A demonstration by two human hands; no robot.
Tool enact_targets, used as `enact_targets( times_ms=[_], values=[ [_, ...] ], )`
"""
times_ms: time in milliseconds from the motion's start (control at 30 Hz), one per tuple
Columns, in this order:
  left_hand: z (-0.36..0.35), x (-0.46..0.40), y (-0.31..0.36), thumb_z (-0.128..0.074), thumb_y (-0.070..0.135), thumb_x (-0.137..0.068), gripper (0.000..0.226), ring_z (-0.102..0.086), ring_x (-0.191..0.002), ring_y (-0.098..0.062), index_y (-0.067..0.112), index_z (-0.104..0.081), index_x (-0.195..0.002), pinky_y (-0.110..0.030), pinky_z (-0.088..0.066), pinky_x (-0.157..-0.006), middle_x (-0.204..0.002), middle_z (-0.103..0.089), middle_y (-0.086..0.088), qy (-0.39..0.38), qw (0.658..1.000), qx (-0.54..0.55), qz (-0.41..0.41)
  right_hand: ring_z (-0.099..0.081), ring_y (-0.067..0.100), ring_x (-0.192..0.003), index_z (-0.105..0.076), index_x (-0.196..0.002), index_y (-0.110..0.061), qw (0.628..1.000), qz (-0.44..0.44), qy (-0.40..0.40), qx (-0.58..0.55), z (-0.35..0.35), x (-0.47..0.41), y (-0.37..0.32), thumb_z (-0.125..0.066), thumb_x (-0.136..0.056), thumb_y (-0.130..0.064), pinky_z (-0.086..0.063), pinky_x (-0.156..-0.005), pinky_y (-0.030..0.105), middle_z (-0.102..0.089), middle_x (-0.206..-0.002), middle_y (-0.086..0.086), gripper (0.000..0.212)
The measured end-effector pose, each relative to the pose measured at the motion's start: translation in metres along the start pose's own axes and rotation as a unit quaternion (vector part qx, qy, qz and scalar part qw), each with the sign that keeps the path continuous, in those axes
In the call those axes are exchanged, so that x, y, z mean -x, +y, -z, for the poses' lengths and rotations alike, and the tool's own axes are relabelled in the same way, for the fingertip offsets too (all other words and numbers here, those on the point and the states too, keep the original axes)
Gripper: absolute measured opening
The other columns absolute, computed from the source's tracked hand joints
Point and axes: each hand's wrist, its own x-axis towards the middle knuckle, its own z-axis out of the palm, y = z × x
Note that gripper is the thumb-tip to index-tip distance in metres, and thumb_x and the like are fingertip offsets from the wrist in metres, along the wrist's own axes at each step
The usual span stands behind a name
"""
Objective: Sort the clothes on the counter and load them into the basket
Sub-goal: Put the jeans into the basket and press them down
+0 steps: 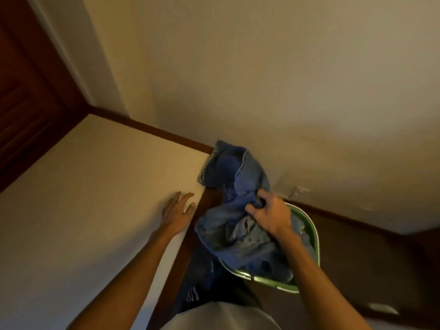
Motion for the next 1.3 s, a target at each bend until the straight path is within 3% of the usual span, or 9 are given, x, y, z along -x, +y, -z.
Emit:
enact_targets(
  times_ms=[100,267,400,567,667,800,867,1067,1300],
  values=[
    [-0.026,-0.004,0.019,-0.045,0.047,-0.104,0.058,-0.011,-0.155,-0.037,0.037,-0.028,-0.158,-0.054,-0.014,-0.124,-0.17,-0.012,-0.009,-0.053,0.996,-0.077,-0.006,-0.061,0.037,-0.075,-0.045,-0.078,-0.024,0.996,-0.021,0.083,0.016,0.049,0.024,0.019,-0.07,-0.075,-0.047,-0.045,-0.06,0.038,-0.061,-0.071,0.006,0.034],
    [-0.053,0.003,0.028,-0.034,0.064,-0.101,0.084,0.022,-0.15,-0.048,0.039,0.026,-0.154,-0.066,-0.004,-0.121,-0.163,0.033,-0.013,-0.148,0.946,-0.288,0.018,-0.049,0.029,-0.061,-0.036,-0.07,-0.024,0.982,-0.024,0.189,0.018,0.102,0.05,0.044,-0.058,-0.073,-0.052,-0.035,-0.063,0.037,-0.047,-0.058,0.0,0.036],
    [-0.049,0.004,0.029,-0.034,0.063,-0.102,0.086,0.025,-0.149,-0.047,0.039,0.031,-0.152,-0.066,-0.004,-0.121,-0.161,0.037,-0.014,-0.161,0.941,-0.295,0.024,-0.046,0.025,-0.073,-0.042,-0.072,-0.025,0.961,-0.006,0.263,0.079,0.106,0.06,0.058,-0.066,-0.077,-0.045,-0.031,-0.074,0.039,-0.049,-0.068,-0.002,0.031],
    [-0.048,0.003,0.026,-0.036,0.064,-0.101,0.085,0.023,-0.151,-0.045,0.042,0.025,-0.155,-0.065,-0.004,-0.122,-0.163,0.035,-0.011,-0.163,0.943,-0.289,0.03,-0.053,0.034,-0.091,-0.058,-0.084,-0.015,0.922,0.002,0.359,0.144,0.072,0.067,0.085,-0.067,-0.085,-0.041,-0.037,-0.08,0.046,-0.06,-0.087,0.013,0.028],
    [-0.046,0.003,0.031,-0.036,0.066,-0.1,0.083,0.021,-0.152,-0.044,0.043,0.023,-0.155,-0.066,-0.007,-0.121,-0.164,0.033,-0.01,-0.171,0.941,-0.287,0.043,-0.053,0.037,-0.099,-0.061,-0.101,-0.019,0.948,-0.008,0.251,0.194,0.036,0.076,0.106,-0.06,-0.09,-0.05,-0.038,-0.082,0.05,-0.061,-0.1,0.017,0.033],
    [-0.044,0.004,0.037,-0.036,0.066,-0.1,0.082,0.02,-0.153,-0.041,0.043,0.019,-0.156,-0.064,-0.008,-0.121,-0.165,0.031,-0.007,-0.183,0.943,-0.273,0.058,-0.039,0.036,-0.133,-0.038,-0.145,-0.034,0.978,-0.063,-0.086,0.181,-0.019,0.108,0.146,-0.047,-0.093,-0.06,-0.032,-0.106,0.061,-0.043,-0.143,0.012,0.059],
    [-0.042,0.005,0.036,-0.037,0.065,-0.101,0.082,0.019,-0.153,-0.041,0.042,0.018,-0.157,-0.064,-0.008,-0.121,-0.166,0.03,-0.007,-0.185,0.944,-0.268,0.054,-0.034,0.033,-0.138,-0.028,-0.15,-0.035,0.971,-0.102,-0.167,0.138,-0.037,0.124,0.163,-0.046,-0.095,-0.058,-0.029,-0.111,0.06,-0.038,-0.148,0.01,0.062],
    [-0.05,0.009,0.04,-0.041,0.063,-0.101,0.084,0.019,-0.153,-0.042,0.039,0.014,-0.159,-0.065,-0.007,-0.122,-0.166,0.028,-0.009,-0.167,0.951,-0.25,0.072,-0.038,0.033,-0.137,-0.03,-0.15,-0.029,0.965,-0.17,-0.192,0.046,-0.041,0.133,0.181,-0.05,-0.096,-0.052,-0.037,-0.109,0.057,-0.038,-0.149,0.012,0.062],
    [-0.088,0.03,0.082,-0.048,0.056,-0.101,0.083,0.017,-0.153,-0.043,0.033,0.003,-0.163,-0.059,-0.002,-0.125,-0.168,0.019,-0.016,-0.132,0.974,-0.174,0.066,-0.046,0.035,-0.126,-0.04,-0.138,-0.023,0.97,-0.175,-0.17,-0.002,-0.031,0.123,0.2,-0.057,-0.095,-0.045,-0.044,-0.101,0.053,-0.048,-0.131,0.012,0.051]
  ],
)
